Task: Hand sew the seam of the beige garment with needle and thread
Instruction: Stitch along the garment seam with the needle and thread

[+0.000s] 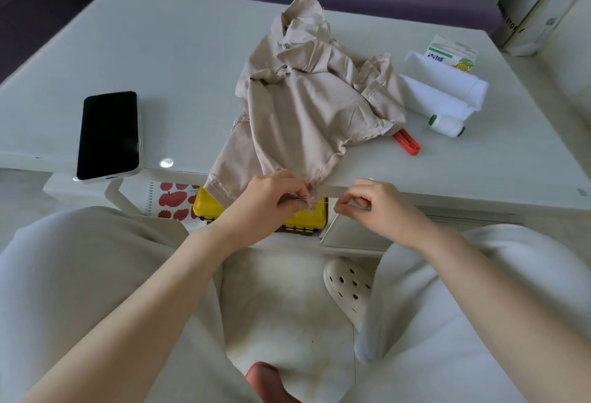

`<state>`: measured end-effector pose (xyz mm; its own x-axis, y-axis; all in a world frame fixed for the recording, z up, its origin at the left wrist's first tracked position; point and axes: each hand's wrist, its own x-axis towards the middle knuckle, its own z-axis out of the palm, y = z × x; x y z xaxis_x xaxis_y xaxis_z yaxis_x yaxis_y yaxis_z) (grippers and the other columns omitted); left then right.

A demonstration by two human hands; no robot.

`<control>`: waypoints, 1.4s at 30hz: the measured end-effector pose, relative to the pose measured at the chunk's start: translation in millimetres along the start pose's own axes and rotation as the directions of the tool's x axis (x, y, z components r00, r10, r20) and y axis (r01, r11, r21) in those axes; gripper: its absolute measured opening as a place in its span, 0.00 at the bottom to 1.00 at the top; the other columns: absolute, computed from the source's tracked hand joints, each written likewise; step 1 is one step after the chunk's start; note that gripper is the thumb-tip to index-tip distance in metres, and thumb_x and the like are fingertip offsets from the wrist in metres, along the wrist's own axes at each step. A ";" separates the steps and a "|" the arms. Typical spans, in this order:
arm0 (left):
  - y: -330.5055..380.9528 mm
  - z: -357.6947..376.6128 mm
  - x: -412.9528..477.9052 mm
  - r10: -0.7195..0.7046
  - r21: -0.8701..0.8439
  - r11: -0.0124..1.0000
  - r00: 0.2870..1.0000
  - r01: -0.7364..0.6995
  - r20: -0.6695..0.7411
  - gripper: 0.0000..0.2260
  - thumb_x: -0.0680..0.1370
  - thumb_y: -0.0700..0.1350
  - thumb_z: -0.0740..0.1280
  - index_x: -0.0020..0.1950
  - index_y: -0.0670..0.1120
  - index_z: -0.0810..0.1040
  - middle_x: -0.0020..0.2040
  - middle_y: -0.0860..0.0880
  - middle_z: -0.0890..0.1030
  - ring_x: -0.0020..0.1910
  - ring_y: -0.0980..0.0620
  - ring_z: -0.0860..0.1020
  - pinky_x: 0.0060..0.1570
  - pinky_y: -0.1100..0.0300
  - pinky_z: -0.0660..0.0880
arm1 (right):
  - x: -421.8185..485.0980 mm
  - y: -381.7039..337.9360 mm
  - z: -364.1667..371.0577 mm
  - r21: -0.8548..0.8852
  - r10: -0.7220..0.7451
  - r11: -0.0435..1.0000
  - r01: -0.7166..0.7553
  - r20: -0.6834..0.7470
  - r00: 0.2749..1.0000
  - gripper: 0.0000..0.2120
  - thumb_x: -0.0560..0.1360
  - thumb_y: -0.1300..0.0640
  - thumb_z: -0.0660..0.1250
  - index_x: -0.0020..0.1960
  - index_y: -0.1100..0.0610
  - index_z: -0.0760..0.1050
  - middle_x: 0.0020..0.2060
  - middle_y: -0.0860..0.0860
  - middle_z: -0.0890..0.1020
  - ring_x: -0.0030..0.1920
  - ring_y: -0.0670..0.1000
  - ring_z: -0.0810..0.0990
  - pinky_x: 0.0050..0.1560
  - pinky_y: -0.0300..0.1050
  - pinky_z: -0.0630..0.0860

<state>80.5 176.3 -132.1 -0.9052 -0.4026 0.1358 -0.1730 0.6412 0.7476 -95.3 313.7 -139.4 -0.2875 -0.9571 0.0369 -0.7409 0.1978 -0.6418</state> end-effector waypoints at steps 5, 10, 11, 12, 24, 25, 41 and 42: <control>-3.9 1.4 -2.2 0.012 0.032 0.999 0.998 -0.014 0.059 0.02 0.75 0.39 0.70 0.44 0.41 0.82 0.50 0.50 0.81 0.55 0.53 0.79 0.53 0.68 0.72 | -7.2 -4.7 -11.1 0.114 0.066 0.992 -0.054 -0.101 0.993 0.11 0.74 0.58 0.70 0.34 0.52 0.76 0.28 0.47 0.63 0.30 0.45 0.65 0.36 0.32 0.64; -8.9 2.2 -2.0 0.014 0.110 0.994 0.994 -0.026 0.107 0.01 0.74 0.43 0.71 0.44 0.47 0.82 0.46 0.54 0.81 0.53 0.52 0.77 0.60 0.49 0.70 | -4.1 -5.7 -25.3 0.206 0.192 0.970 -0.129 -0.328 0.925 0.11 0.76 0.57 0.68 0.38 0.62 0.76 0.26 0.48 0.61 0.28 0.44 0.61 0.30 0.34 0.60; -9.4 2.6 -2.3 0.011 0.115 0.993 0.993 -0.024 0.114 0.01 0.75 0.43 0.71 0.44 0.48 0.82 0.45 0.55 0.81 0.52 0.52 0.77 0.60 0.48 0.69 | -1.9 -4.5 -28.0 0.215 0.216 0.967 -0.139 -0.395 0.893 0.11 0.76 0.57 0.67 0.37 0.62 0.76 0.25 0.48 0.61 0.27 0.44 0.60 0.30 0.34 0.59; -10.0 3.0 -2.4 0.011 0.116 0.993 0.993 -0.025 0.117 0.01 0.74 0.43 0.71 0.44 0.48 0.82 0.45 0.55 0.81 0.51 0.52 0.77 0.60 0.47 0.69 | 0.4 -2.3 -30.4 0.217 0.236 0.965 -0.148 -0.470 0.850 0.11 0.76 0.57 0.67 0.37 0.61 0.75 0.25 0.47 0.61 0.27 0.45 0.60 0.30 0.35 0.59; -16.4 6.0 -1.9 0.000 0.207 0.978 0.986 -0.035 0.168 0.03 0.75 0.46 0.70 0.45 0.48 0.82 0.46 0.56 0.82 0.53 0.55 0.78 0.62 0.50 0.68 | 14.5 12.5 -38.4 0.460 0.525 0.847 -0.267 -0.641 0.560 0.09 0.77 0.56 0.64 0.43 0.61 0.76 0.30 0.48 0.67 0.32 0.46 0.65 0.31 0.29 0.65; -15.6 6.4 -1.9 -0.007 0.209 0.977 0.986 -0.029 0.169 0.03 0.76 0.46 0.69 0.45 0.48 0.82 0.47 0.56 0.82 0.54 0.55 0.78 0.62 0.50 0.68 | 14.6 9.7 -36.2 0.418 0.492 0.866 -0.273 -0.623 0.608 0.08 0.78 0.56 0.63 0.48 0.60 0.78 0.33 0.48 0.70 0.34 0.45 0.67 0.37 0.31 0.67; 16.6 -15.6 -0.4 -0.242 -0.192 0.960 0.946 0.202 -0.216 0.04 0.76 0.43 0.69 0.45 0.53 0.79 0.42 0.54 0.82 0.42 0.57 0.79 0.42 0.69 0.75 | 13.6 -35.3 -13.8 0.175 0.047 0.984 0.015 -0.344 0.938 0.04 0.76 0.61 0.68 0.46 0.62 0.79 0.28 0.37 0.80 0.28 0.40 0.77 0.35 0.27 0.69; 17.4 -16.9 0.1 -0.245 -0.205 0.959 0.940 0.198 -0.237 0.07 0.76 0.42 0.68 0.43 0.55 0.77 0.42 0.55 0.81 0.42 0.58 0.79 0.43 0.68 0.75 | 16.9 -40.2 -15.6 0.196 0.038 0.980 0.030 -0.333 0.942 0.03 0.75 0.62 0.68 0.45 0.62 0.78 0.30 0.40 0.81 0.29 0.39 0.77 0.35 0.27 0.69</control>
<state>83.9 176.3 -108.0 -0.7170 -0.6901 0.0986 -0.2656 0.4012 0.8766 -79.9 292.8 -101.0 -0.5011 -0.8236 0.2656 -0.6157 0.1237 -0.7782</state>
